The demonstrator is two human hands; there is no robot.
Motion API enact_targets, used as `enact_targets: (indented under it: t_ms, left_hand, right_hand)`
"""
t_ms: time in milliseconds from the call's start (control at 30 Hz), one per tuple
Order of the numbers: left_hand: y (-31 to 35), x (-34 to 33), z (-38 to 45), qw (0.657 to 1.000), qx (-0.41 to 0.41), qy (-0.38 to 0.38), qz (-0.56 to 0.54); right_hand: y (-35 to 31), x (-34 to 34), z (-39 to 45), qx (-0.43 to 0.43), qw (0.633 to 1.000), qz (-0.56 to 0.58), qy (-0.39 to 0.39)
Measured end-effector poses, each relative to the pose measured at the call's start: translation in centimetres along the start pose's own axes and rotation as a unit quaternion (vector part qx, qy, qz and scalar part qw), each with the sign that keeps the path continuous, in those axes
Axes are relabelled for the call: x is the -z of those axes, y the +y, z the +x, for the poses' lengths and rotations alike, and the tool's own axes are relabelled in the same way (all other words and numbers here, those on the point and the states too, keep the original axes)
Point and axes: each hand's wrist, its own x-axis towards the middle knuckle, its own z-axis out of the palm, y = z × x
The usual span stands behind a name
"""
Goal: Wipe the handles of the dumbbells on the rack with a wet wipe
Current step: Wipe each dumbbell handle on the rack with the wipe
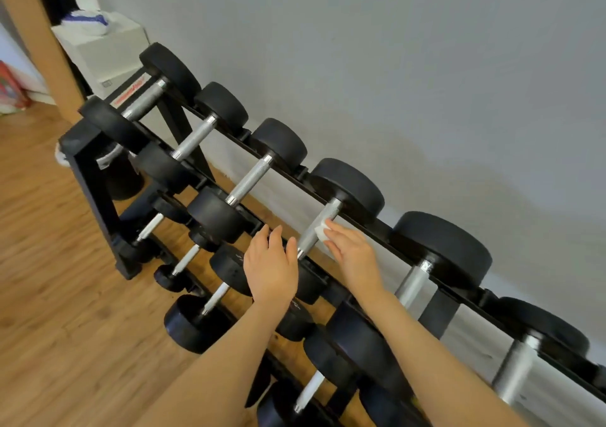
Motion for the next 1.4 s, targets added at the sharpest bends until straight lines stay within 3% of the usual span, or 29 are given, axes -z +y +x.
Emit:
enact_targets:
  t_ms: [233,467,633,800,933,1067,1200,1333,1400]
  left_hand:
    - [-0.5,-2.0,-0.2,0.995,0.001,0.095,-0.007]
    - [-1.0,-2.7,-0.1,0.989,-0.028,0.146,-0.021]
    - [-1.2,-3.0,-0.1,0.986,-0.033,0.159,-0.031]
    - [-1.2,-3.1,-0.1,0.985,-0.035,0.164,-0.032]
    - [-1.3,-3.2,-0.2,0.985,-0.032,0.167,-0.027]
    - [-1.4,-3.3,-0.1,0.985,-0.034,0.166,-0.025]
    - [-1.5,-3.3,-0.1,0.984,-0.040,0.169,-0.027]
    - [-1.4,-3.3,-0.1,0.984,-0.039,0.173,-0.029]
    - [-1.4,-3.3,-0.2,0.984,-0.041,0.174,-0.029]
  right_hand:
    - [2.7,-0.7,2.3,0.050,0.999,-0.020,0.003]
    - [4.5,-1.6,4.4,0.092,0.985,-0.143,-0.008]
    - [5.2,-1.7,4.4,0.194,0.965,-0.165,-0.060]
    - [4.9,-0.9,5.1,0.151,0.971,-0.177,-0.052]
    - [4.4,-1.1,4.6,0.168,0.966,-0.190,-0.055]
    - [4.7,-1.0,5.1,0.107,0.975,-0.192,-0.036]
    - [5.0,-1.3,4.3,0.154,0.968,-0.194,-0.038]
    - [6.0,-1.5,4.3,0.098,0.977,-0.189,-0.015]
    - [5.9,-2.7,3.6,0.117,0.979,-0.163,-0.038]
